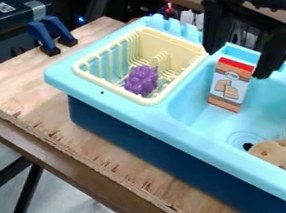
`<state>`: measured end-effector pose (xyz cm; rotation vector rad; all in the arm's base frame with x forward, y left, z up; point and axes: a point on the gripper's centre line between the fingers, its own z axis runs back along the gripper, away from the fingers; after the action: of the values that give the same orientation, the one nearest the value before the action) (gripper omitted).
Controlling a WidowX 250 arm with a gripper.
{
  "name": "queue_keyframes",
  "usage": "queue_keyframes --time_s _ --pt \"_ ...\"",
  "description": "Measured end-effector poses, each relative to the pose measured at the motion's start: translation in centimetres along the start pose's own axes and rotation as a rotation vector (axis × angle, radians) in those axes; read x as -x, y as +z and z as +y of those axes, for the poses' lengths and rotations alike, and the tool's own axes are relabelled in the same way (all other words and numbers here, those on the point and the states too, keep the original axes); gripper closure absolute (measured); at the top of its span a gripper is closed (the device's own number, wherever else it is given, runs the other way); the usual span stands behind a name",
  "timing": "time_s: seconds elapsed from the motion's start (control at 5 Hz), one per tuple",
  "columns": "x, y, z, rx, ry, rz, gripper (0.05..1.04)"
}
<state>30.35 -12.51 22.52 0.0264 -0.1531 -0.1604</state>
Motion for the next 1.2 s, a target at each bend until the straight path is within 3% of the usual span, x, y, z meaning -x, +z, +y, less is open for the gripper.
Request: queue_keyframes --time_s 0.2,0.4,0.6,0.8,1.0,1.2 --pt "0.2 -1.3 -0.1 -0.005 -0.003 0.046 0.072" --pt "0.0 -0.8 2.1 0.047 0.009 0.088 0.072" --pt "-0.9 0.3 4.8 0.085 0.021 0.066 0.072" --pt "-2.6 0.6 6.2 0.085 -0.138 0.146 0.072" --pt "-4.4 0.3 6.7 0.041 -0.349 0.211 0.072" --pt "-5.7 -0.9 6.0 0.044 -0.530 0.176 0.073"
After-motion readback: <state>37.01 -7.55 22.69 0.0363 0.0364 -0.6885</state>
